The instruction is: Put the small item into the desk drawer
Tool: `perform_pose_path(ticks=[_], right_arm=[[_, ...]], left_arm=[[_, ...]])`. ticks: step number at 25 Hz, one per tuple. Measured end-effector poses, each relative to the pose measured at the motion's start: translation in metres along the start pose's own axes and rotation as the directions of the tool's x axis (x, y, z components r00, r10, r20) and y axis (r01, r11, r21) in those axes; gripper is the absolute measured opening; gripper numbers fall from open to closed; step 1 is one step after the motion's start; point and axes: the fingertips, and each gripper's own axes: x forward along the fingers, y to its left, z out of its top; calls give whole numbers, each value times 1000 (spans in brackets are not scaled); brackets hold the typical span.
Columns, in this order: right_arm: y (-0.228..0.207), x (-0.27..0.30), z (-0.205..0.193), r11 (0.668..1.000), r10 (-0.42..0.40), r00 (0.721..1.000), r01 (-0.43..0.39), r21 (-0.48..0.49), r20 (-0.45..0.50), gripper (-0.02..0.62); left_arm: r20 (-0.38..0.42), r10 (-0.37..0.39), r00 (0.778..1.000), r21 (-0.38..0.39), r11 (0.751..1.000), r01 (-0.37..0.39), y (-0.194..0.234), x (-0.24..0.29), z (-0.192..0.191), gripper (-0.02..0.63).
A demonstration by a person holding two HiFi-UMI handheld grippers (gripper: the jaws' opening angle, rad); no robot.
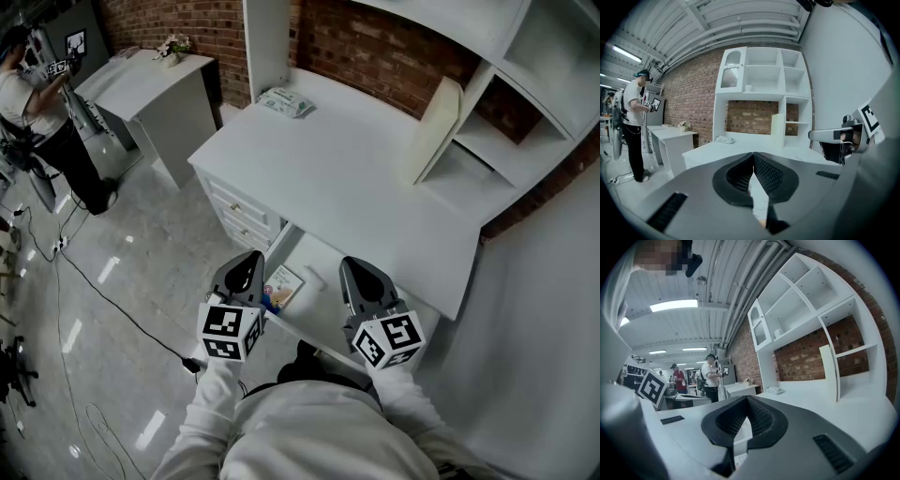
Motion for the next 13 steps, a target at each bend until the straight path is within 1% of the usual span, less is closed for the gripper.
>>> perform_pose_path(ticks=[13], right_arm=[[-9, -3, 2, 1000, -12, 1000, 12, 16, 12, 28]], left_arm=[[7, 15, 1000, 3, 1000, -15, 2, 3, 4, 18]])
